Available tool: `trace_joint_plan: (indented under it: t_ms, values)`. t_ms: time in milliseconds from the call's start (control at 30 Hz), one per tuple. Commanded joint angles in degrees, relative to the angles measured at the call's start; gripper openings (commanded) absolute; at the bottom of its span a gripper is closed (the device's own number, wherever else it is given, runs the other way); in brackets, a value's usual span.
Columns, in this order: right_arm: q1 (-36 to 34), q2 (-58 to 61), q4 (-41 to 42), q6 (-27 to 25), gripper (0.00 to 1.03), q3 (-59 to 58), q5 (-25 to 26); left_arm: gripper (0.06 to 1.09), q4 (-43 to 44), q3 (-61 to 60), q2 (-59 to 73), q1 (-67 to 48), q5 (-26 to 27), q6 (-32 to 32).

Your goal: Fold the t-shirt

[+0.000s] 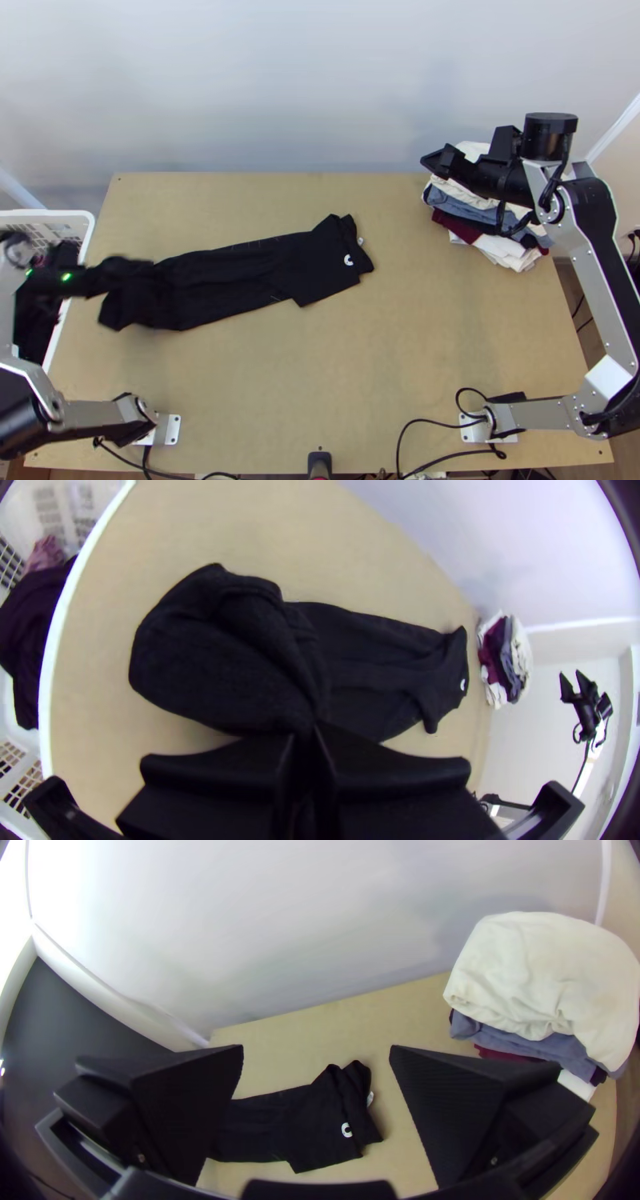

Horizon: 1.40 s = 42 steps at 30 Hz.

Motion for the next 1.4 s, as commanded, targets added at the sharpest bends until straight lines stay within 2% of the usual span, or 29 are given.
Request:
trace_joint_plan:
  t_ms: [0, 233, 500, 633, 900, 1367]
  values:
    - [-0.48, -1.65, 0.52, -0.29, 0.99, -1.58, -0.21, 0.10, -1.32, 3.50, -1.56, -8.79, 0.80, -8.21]
    - [-1.18, -2.79, 0.52, -0.82, 0.99, -3.25, -0.21, 0.10, 5.10, 9.39, 1.87, -27.51, 0.10, -22.71]
    - [-1.45, -4.64, 0.52, -0.82, 0.99, -5.98, -0.21, 0.10, 10.11, 17.65, 12.24, -39.20, -1.66, -32.64]
    - [-1.45, -5.96, 0.52, -0.82, 0.99, -8.00, -0.21, 0.10, 12.83, 21.34, 16.81, -44.65, -4.30, -36.42]
    - [-1.89, -8.77, 0.79, -0.73, 0.99, -11.16, -0.21, 0.10, 13.27, 30.75, 26.30, -52.29, -7.72, -39.93]
    - [-2.15, -11.67, 0.88, -0.82, 0.99, -15.64, 0.41, 0.10, 12.92, 44.11, 38.34, -57.92, -9.66, -43.71]
